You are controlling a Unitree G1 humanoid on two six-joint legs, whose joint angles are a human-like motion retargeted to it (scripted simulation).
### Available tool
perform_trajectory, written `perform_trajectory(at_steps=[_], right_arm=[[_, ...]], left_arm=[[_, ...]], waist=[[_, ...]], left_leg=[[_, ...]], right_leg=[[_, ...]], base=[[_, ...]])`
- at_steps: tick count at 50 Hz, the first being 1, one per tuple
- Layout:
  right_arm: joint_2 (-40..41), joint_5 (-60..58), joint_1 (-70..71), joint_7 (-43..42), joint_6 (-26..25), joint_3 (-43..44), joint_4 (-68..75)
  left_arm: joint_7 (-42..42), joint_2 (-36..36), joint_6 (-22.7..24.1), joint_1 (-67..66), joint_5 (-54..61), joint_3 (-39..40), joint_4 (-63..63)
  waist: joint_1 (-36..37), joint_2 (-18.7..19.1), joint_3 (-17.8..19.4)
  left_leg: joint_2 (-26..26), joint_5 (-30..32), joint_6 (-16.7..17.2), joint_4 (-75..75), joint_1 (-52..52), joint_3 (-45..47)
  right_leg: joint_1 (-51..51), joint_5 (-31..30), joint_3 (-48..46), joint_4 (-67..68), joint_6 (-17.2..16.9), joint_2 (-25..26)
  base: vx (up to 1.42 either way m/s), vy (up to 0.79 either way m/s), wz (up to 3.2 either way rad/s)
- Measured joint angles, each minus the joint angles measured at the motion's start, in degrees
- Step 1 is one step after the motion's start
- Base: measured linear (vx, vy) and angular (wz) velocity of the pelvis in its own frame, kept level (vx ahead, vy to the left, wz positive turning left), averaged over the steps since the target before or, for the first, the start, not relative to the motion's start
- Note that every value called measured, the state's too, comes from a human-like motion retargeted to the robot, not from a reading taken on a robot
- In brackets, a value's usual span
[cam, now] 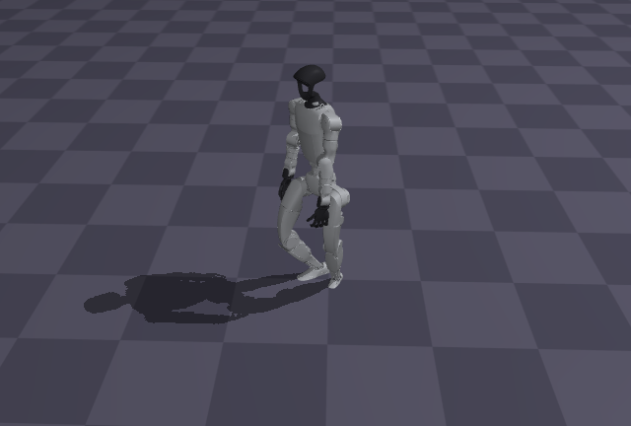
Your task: Walk
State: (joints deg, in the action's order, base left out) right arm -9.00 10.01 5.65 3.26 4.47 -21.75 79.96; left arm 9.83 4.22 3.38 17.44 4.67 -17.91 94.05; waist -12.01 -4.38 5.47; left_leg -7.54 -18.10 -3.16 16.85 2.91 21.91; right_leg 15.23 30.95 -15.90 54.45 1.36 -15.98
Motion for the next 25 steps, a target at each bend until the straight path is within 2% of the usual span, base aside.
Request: perform_trajectory(at_steps=[2, 3, 5, 10, 13, 16, 18, 20, 22, 25], right_arm=[[0.92, 1.75, 0.90, 0.04, 0.89, 0.50, 1.69], [1.59, 3.23, 2.08, 0.36, 1.59, 0.76, 3.08], [2.05, 4.91, 1.78, 0.55, 1.99, 1.46, 4.06], [2.81, 5.36, 1.30, 0.76, 2.36, 2.28, 5.45], [2.90, 3.24, 1.95, 0.72, 2.05, 2.66, 5.59], [2.70, 2.03, 1.89, 0.69, 1.65, 2.40, 5.22], [2.73, 2.00, 1.93, 0.58, 1.45, 2.46, 5.23], [2.80, 2.11, 1.97, 0.08, 1.48, 2.62, 5.09], [2.71, 1.98, 2.40, -0.75, 1.68, 3.10, 4.72], [2.50, 1.74, 2.99, -1.67, 2.05, 4.17, 3.99]], left_arm=[[0.10, 0.75, 1.27, 1.44, 0.56, 0.47, 1.24], [0.54, 1.59, 2.22, 2.75, 1.09, 0.91, 2.29], [0.76, 1.86, 2.87, 2.77, 1.64, 1.35, 2.51], [1.04, 2.51, 2.61, 1.17, 1.99, 2.38, 2.11], [1.26, 2.40, 2.10, -0.11, 1.57, 2.58, 1.45], [1.01, 2.07, 2.41, -1.79, 1.35, 3.04, 0.51], [0.26, 2.09, 2.57, -2.86, 1.29, 3.29, -0.28], [-0.52, 2.08, 2.74, -3.89, 1.36, 3.92, -0.81], [-1.58, 1.99, 2.77, -4.77, 1.68, 4.59, -1.03], [-2.54, 1.63, 2.65, -5.89, 1.90, 4.99, -1.04]], waist=[[-0.68, -0.05, -0.32], [-0.49, 2.20, -1.34], [-0.08, 3.06, -1.92], [3.64, 4.81, -2.46], [6.73, 7.21, -2.20], [9.13, 7.02, -2.56], [9.95, 5.32, -3.18], [10.76, 4.46, -3.27], [10.87, 3.30, -3.69], [9.44, 1.38, -3.68]], left_leg=[[1.45, -2.47, -0.11, 6.94, -1.86, 1.26], [5.58, -4.82, 0.03, 13.56, -5.64, 2.39], [9.07, -5.08, -0.54, 21.97, -7.45, 4.60], [17.64, -10.63, -5.61, 43.02, -12.42, 4.62], [21.13, -14.74, -6.79, 45.07, -17.31, 2.05], [17.73, -15.53, -5.65, 35.39, -20.36, 0.36], [12.72, -13.28, -4.39, 25.60, -21.55, -0.61], [9.94, -12.07, -3.16, 21.42, -23.69, -2.28], [7.30, -10.84, -3.20, 19.58, -24.10, -3.87], [4.76, -11.05, -4.63, 21.36, -22.49, -5.00]], right_leg=[[3.98, -1.51, -0.79, -3.21, -1.47, 0.73], [5.67, -4.15, -2.68, -8.27, -1.76, 4.34], [7.85, -6.52, -4.10, -10.62, -2.76, 5.72], [6.37, -6.45, -5.21, -8.17, 0.28, 8.32], [1.97, -8.67, -7.02, -10.84, 1.10, 11.40], [-1.32, -9.18, -8.65, -12.01, 1.25, 10.60], [-2.51, -6.66, -8.95, -11.79, 1.27, 8.69], [-3.19, -2.94, -8.46, -10.04, 1.73, 8.11], [-3.31, -0.06, -6.79, -6.89, 2.16, 7.54], [-1.23, -0.36, -4.10, 2.88, 1.80, 4.46]], base=[[0.58, 0.00, -0.13], [0.61, -0.01, -0.21], [0.58, -0.02, -0.19], [0.57, -0.02, -0.16], [0.57, -0.01, -0.17], [0.55, 0.01, -0.25], [0.54, -0.01, -0.14], [0.51, -0.01, -0.23], [0.53, -0.01, -0.29], [0.54, 0.01, -0.32]])
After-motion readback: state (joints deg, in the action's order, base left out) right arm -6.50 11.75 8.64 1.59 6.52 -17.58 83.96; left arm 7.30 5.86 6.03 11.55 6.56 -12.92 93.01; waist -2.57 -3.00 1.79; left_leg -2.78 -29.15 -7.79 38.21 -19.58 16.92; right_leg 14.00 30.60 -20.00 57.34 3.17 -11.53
